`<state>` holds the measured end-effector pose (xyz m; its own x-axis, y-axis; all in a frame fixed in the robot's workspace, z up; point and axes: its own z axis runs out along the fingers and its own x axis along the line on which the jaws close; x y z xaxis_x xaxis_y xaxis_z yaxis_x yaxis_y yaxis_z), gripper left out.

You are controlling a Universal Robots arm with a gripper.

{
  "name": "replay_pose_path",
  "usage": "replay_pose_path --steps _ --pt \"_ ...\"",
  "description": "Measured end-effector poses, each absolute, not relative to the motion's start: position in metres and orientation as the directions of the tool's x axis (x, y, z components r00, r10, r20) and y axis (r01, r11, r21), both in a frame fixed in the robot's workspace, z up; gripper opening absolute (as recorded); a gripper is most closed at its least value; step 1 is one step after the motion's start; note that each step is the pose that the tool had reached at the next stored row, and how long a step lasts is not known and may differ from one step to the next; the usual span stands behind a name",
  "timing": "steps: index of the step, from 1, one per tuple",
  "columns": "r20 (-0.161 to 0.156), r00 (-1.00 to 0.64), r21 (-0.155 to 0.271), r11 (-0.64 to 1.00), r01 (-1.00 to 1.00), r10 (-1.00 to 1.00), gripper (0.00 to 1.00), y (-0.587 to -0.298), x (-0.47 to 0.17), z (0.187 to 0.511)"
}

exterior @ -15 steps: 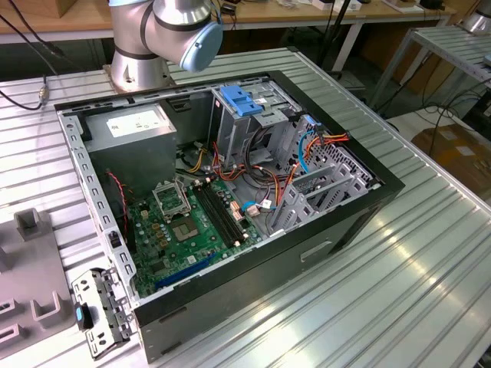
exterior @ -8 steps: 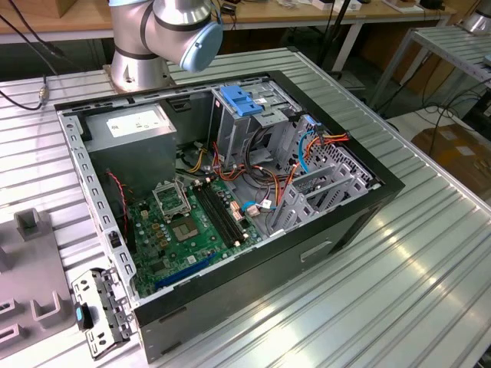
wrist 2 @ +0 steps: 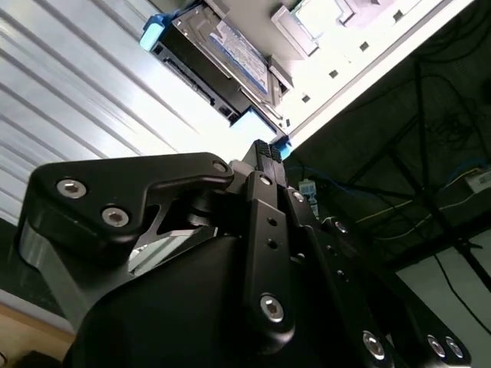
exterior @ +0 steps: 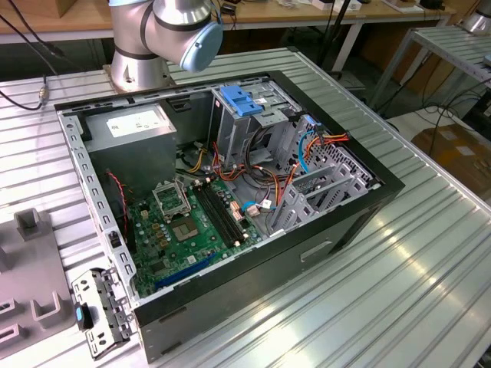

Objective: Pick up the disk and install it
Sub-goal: 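Pick up the disk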

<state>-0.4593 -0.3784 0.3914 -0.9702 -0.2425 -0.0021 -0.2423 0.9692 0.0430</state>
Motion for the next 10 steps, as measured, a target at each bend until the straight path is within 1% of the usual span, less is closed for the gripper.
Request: replay_pose_path --steps 10 --pt "-0.002 -0.923 0.043 0.922 -0.385 -0.385 0.11 -0.3785 -0.4592 0.3915"
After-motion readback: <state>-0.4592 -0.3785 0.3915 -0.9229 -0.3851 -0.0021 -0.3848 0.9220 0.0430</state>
